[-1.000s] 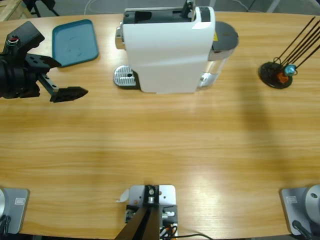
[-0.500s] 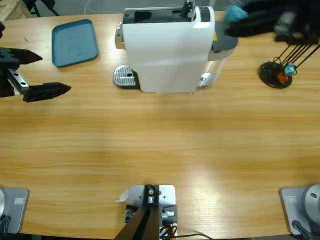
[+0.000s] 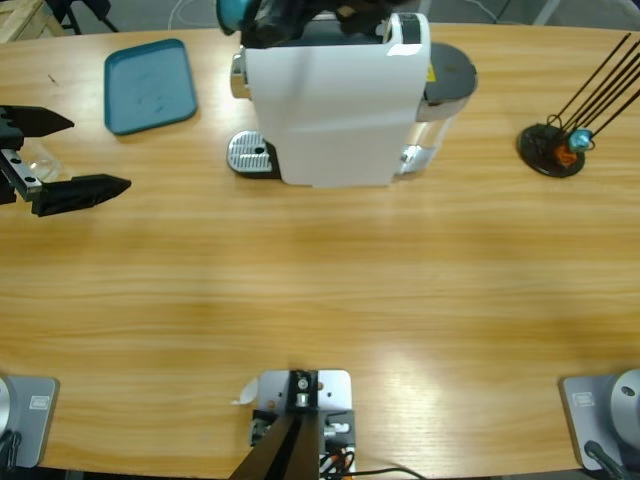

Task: Pour coffee

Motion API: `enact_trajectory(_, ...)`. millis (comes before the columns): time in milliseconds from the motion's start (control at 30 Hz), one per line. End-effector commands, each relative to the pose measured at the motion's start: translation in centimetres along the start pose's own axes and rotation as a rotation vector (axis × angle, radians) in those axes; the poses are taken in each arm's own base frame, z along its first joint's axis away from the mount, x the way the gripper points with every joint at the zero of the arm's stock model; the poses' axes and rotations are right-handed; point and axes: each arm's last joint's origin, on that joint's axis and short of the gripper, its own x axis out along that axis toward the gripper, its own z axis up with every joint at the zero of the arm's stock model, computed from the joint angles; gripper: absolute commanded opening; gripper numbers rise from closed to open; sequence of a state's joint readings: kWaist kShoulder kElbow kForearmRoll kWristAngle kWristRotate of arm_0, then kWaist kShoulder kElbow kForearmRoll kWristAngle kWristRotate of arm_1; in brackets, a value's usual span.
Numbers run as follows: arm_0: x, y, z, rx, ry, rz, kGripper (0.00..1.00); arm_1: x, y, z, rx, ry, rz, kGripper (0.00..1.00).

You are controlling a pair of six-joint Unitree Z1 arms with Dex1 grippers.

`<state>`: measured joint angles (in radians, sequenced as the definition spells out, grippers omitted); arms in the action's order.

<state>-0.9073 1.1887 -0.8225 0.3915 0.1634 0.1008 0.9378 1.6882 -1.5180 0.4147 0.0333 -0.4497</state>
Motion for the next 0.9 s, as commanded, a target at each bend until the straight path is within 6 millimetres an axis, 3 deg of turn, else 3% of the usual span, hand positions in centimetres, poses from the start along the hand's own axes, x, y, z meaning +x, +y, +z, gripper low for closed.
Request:
enact_trajectory(33, 0.1, -0.4, -1.8, 0.013, 0.049, -0.018, 0.991, 6.9, -0.6, -2.5, -0.05, 0.186, -0.048, 0.0)
enact_trajectory(333, 0.8, -0.5, -2.0, 0.018, 0.076, -0.021, 0.996, 6.1, -3.1, -2.6, -0.042, 0.199, -0.178, 0.0)
enact_trajectory(900, 0.9, -0.5, -2.4, 0.015, 0.086, -0.022, 0.996, 7.6, -2.8, -3.1, -0.035, 0.198, -0.091, 0.0)
